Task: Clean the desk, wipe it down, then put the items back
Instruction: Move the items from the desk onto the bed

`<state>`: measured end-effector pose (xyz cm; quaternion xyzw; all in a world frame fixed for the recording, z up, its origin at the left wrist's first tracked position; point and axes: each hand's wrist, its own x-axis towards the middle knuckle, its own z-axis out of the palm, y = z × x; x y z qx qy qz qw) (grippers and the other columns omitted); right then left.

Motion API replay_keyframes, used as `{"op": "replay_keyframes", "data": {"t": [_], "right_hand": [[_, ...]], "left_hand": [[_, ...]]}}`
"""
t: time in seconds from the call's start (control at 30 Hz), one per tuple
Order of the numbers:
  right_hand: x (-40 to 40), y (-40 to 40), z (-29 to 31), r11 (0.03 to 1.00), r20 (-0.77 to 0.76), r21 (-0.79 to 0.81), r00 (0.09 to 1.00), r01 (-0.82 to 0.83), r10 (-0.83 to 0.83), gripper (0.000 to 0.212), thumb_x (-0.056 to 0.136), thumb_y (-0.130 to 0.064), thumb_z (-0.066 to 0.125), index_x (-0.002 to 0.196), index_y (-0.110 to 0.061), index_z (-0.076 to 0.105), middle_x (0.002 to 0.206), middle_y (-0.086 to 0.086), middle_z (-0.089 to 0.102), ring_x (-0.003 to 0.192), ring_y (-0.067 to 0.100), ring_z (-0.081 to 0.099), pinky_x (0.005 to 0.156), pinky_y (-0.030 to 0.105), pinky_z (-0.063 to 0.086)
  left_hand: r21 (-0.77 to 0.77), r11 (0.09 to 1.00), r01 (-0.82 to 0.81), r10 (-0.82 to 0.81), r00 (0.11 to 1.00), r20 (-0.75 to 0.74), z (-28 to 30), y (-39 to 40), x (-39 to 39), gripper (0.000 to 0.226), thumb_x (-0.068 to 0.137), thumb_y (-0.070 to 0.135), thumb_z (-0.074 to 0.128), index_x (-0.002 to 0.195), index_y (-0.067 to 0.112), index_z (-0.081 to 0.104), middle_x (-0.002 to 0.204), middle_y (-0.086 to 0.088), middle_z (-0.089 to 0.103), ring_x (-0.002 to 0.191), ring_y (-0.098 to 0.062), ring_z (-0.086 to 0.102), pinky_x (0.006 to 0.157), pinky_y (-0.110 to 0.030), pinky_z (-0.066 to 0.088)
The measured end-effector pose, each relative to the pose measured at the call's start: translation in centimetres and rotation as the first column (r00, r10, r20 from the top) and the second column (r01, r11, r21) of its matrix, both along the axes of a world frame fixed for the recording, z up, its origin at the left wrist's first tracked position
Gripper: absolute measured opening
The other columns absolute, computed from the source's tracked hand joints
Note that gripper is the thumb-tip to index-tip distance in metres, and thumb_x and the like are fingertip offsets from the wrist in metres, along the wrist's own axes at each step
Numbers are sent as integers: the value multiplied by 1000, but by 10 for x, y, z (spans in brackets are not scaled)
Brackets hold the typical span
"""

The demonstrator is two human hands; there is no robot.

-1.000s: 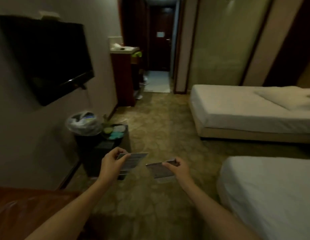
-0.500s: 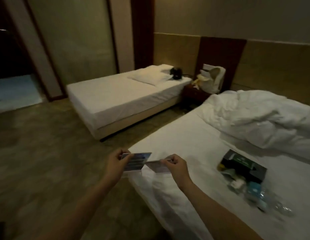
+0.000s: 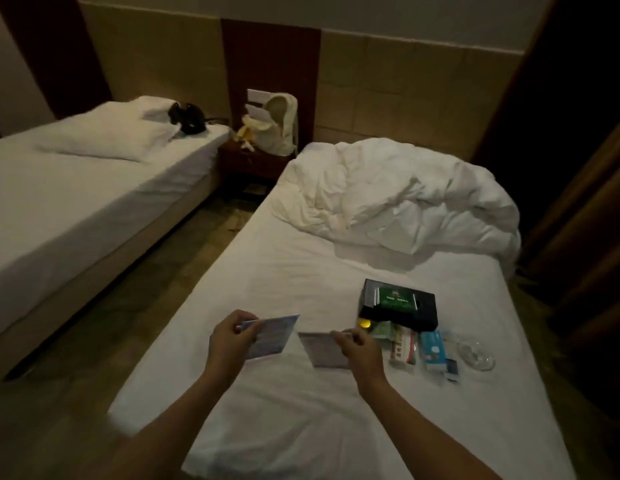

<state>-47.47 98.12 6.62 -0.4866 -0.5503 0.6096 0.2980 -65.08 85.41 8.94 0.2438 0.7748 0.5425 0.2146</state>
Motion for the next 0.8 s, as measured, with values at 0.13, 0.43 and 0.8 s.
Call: {"op": "replay_keyframes", "data": {"t": [0.13,0.43,0.8], "right_hand": [[-33,39,-18,983,50,-78,986,165,-161,16,81,-9,72,72,-5,60,61,2,52,57,12,46,48,16,38],[-83,124,-73,926,183,-152,931,346,-317,14,86,-14,68,78,-5,60,69,8,56,62,16,49,44,14,40],[-97,203,-154,881,420,-182,845,436,-331,17,89,-17,65,76,-10,57,70,7,56,64,18,52,60,28,43]], "left_hand": [[-28,999,44,-40,989,140,-19,51,-54,13,85,4,64,73,8,61,72,-14,62,66,-27,60,68,-44,53],[-176,967,183,-115,934,338,-104,158,-100,16,89,10,62,73,8,60,72,-14,61,67,-29,58,69,-43,52],[-331,899,288,-137,901,413,-193,272,-110,18,88,13,61,71,13,58,76,-13,62,72,-31,60,69,-40,54]]}}
